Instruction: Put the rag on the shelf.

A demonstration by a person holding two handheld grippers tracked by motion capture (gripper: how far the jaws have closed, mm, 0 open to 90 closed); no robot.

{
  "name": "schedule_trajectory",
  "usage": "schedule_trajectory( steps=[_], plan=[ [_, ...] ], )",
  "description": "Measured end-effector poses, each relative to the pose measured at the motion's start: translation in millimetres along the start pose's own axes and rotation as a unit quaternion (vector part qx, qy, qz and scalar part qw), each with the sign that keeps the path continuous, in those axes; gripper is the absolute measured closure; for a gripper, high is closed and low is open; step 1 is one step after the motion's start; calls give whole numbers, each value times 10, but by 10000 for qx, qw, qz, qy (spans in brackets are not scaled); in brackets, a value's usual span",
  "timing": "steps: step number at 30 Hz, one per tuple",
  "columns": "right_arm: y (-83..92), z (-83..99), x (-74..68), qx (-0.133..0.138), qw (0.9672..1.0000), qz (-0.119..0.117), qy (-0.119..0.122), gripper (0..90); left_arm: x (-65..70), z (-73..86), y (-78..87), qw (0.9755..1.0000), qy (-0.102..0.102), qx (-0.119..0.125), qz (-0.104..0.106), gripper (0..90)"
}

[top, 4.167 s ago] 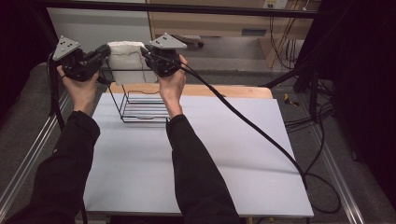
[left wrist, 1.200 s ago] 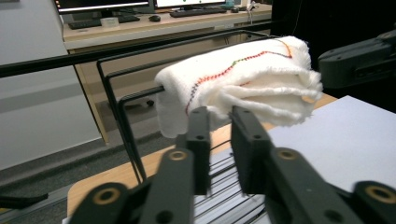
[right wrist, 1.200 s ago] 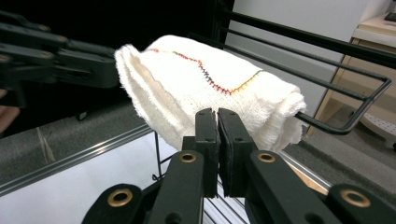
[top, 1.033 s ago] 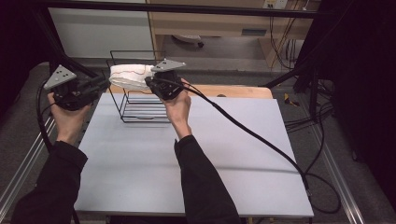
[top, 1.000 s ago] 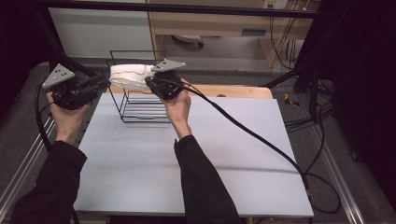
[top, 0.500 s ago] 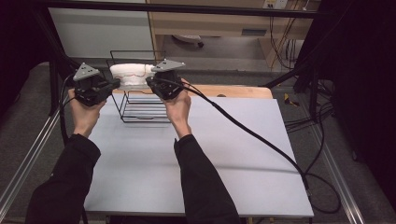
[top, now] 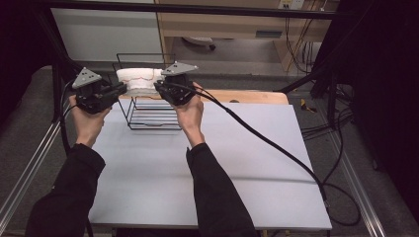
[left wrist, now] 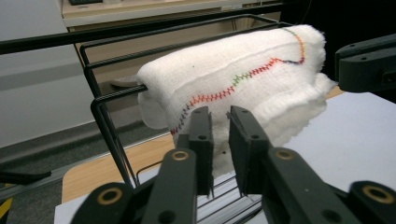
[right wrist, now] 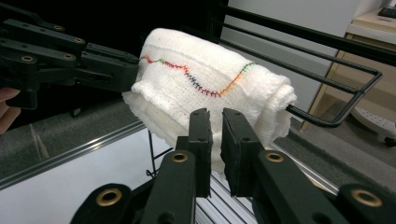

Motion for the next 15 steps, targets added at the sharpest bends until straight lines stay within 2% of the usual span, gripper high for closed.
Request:
schedule_trajectory(
  steps=[3,8,15],
  plan=[
    [98,-18,12,58,9998,-96,-134,750,3,3,85,10000,-15,2,-3,710],
    [258,32,30,-15,9997,-174,-150,612,24,62,188,9999,9,-126,85,606],
    [399,219,119,-188,9990,-257,-328,381,122,285,220,9992,63,-322,214,404]
  ],
)
Point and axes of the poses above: each handheld gripper's, and its own axes: y roughly backward along the jaws, z roughly out of its underside, x roughly to its right, the point moved 6 cm from there along -y, roughly forward along the jaws, and after that the axes turned 11 degrees about -y, right-handed, at the moved point
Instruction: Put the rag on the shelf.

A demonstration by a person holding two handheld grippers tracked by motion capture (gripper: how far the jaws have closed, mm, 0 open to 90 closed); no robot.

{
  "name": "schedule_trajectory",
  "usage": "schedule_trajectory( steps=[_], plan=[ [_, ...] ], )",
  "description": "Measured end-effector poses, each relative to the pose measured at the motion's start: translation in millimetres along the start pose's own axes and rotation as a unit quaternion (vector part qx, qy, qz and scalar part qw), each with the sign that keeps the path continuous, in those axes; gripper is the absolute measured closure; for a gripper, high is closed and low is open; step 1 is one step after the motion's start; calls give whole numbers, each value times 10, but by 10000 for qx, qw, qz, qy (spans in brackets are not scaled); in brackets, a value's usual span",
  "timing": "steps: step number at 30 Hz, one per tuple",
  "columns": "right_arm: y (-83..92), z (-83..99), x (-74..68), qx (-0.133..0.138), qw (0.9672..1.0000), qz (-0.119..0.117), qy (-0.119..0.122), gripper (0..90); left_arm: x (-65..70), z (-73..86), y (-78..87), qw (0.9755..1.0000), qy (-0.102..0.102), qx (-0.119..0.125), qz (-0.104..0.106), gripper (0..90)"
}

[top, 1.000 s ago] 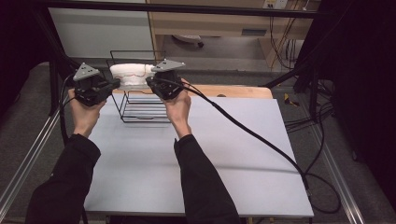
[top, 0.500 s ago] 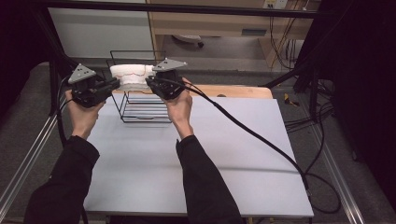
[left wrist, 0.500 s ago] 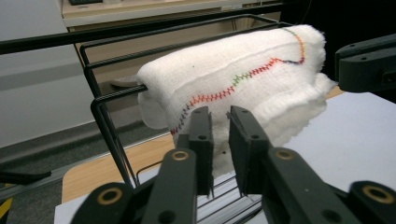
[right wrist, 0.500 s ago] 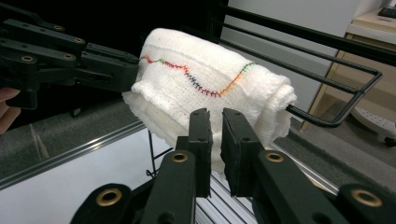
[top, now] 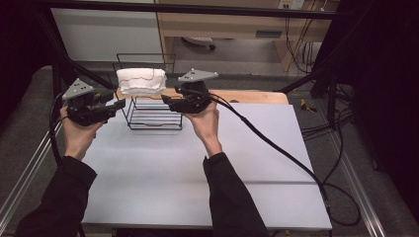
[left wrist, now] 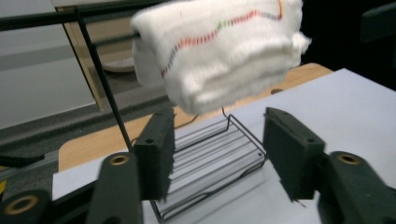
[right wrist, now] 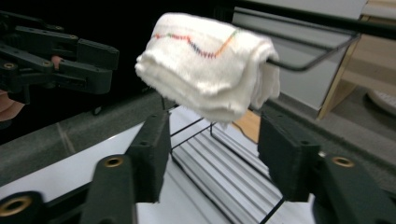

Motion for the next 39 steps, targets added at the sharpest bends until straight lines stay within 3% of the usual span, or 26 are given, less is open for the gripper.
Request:
schedule_trajectory(
  steps=[9,16,28,39],
  plan=[
    [211,239,172,-183,9998,16,-51,137,102,261,35,10000,12,-17,86,221],
    [400,499,356,-378,9992,49,-117,33,226,447,49,9998,-43,-37,188,136],
    [873,929,690,-442,9985,81,-324,2,457,788,1,9989,-99,-251,376,76],
    [1247,1402,950,-480,9974,197,-509,2,617,981,7,9980,-77,-358,521,76]
  ],
)
Point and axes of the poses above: each handheld gripper's, and its own axes: y roughly backward along the jaws, z roughly out of its underside, x roughly to its right, the point moved 6 cm from there along -y, roughly forward along the jaws, and after that the axes turned 11 degrees about -y, right-handed, at the moved point
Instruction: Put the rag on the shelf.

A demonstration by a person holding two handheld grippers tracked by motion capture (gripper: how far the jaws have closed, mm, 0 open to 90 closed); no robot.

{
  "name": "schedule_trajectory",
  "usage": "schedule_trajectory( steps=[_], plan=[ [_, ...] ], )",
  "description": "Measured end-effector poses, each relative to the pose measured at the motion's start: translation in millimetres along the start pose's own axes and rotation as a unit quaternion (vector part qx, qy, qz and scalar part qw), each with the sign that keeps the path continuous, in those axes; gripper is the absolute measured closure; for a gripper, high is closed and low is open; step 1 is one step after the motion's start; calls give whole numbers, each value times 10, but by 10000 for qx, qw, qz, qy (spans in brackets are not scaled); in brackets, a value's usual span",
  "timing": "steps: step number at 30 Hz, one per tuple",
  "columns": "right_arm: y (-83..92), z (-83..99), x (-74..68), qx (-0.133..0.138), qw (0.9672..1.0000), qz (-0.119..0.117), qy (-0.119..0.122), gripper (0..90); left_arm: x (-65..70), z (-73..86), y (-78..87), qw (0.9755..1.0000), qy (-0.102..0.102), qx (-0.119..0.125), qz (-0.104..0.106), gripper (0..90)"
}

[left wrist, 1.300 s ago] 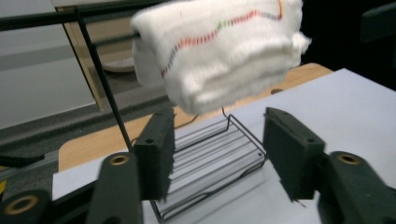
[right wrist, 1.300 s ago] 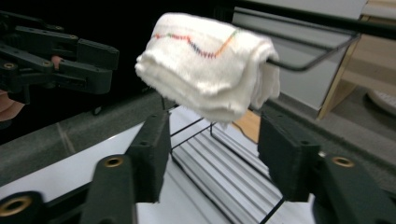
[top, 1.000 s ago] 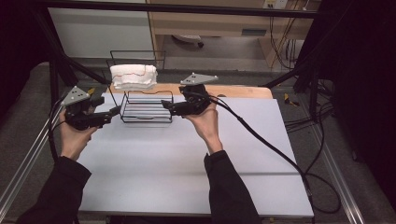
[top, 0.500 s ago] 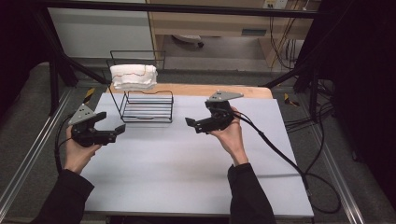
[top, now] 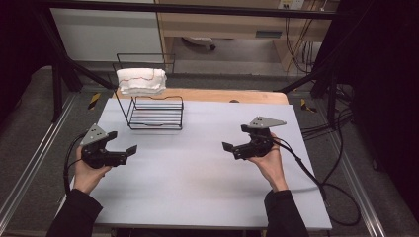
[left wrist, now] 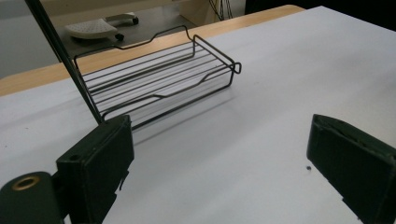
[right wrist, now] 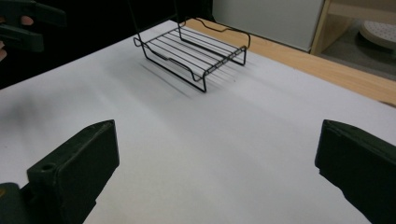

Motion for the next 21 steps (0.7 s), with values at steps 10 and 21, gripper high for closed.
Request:
schedule_trajectory(
  steps=[10,21],
  plan=[
    [221,373,219,-95,9998,105,-167,2,172,229,-66,9997,-84,-168,176,76],
    [403,692,329,-286,9994,110,-166,2,243,407,-59,9989,-134,-330,297,77]
  ],
)
Point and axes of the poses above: each handheld gripper's, and its own axes: y roughly backward along the jaws, z roughly out of its underside, x roughly to its right, the point moved 6 cm from there along -y, roughly forward along the jaws, and after that the axes turned 11 degrees about -y, right-handed, at the moved point
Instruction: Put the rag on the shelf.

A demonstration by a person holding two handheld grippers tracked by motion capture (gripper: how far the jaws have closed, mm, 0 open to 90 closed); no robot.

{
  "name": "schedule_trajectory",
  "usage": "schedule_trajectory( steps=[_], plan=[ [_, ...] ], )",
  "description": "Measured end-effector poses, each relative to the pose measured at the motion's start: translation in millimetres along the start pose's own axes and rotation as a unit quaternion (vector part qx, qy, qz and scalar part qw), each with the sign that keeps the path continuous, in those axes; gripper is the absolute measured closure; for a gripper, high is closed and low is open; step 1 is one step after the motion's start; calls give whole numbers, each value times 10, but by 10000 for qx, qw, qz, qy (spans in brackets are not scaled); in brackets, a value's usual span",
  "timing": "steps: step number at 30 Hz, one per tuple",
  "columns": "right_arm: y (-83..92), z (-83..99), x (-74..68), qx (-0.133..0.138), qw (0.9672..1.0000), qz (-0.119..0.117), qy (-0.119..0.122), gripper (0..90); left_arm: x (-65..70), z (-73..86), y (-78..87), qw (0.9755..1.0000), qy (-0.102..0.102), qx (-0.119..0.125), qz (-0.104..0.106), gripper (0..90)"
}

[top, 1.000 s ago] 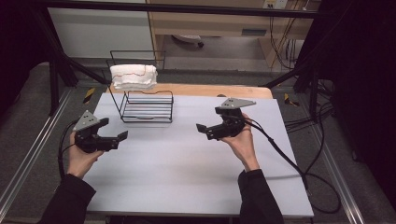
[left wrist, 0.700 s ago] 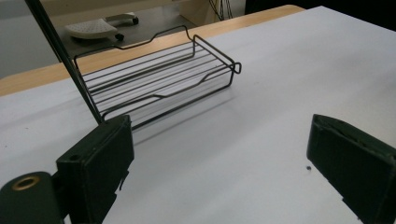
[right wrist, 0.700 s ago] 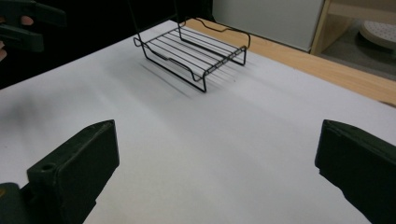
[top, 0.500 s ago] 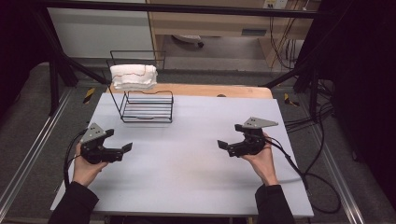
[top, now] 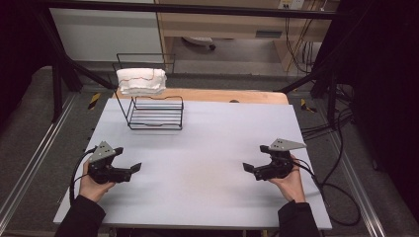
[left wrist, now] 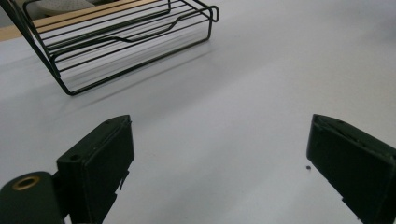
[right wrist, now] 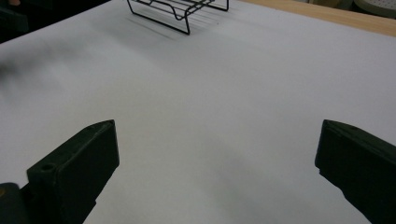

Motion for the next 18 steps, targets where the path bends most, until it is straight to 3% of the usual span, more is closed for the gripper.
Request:
schedule_trajectory(
  steps=[8,18],
  plan=[
    [96,257,122,-104,9999,-15,-132,2,55,91,-22,9998,-109,-130,84,77],
    [204,463,279,-126,9993,148,-308,2,94,165,-50,9995,-143,-218,201,77]
  ],
)
Point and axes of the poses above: each handheld gripper's, and its own axes: y roughly backward along the jaws, z roughly out of its underside, x roughly to its right, the point moved 6 cm from there along -y, roughly forward along the jaws, and after that the axes turned 11 degrees about -y, right-handed, at the moved point
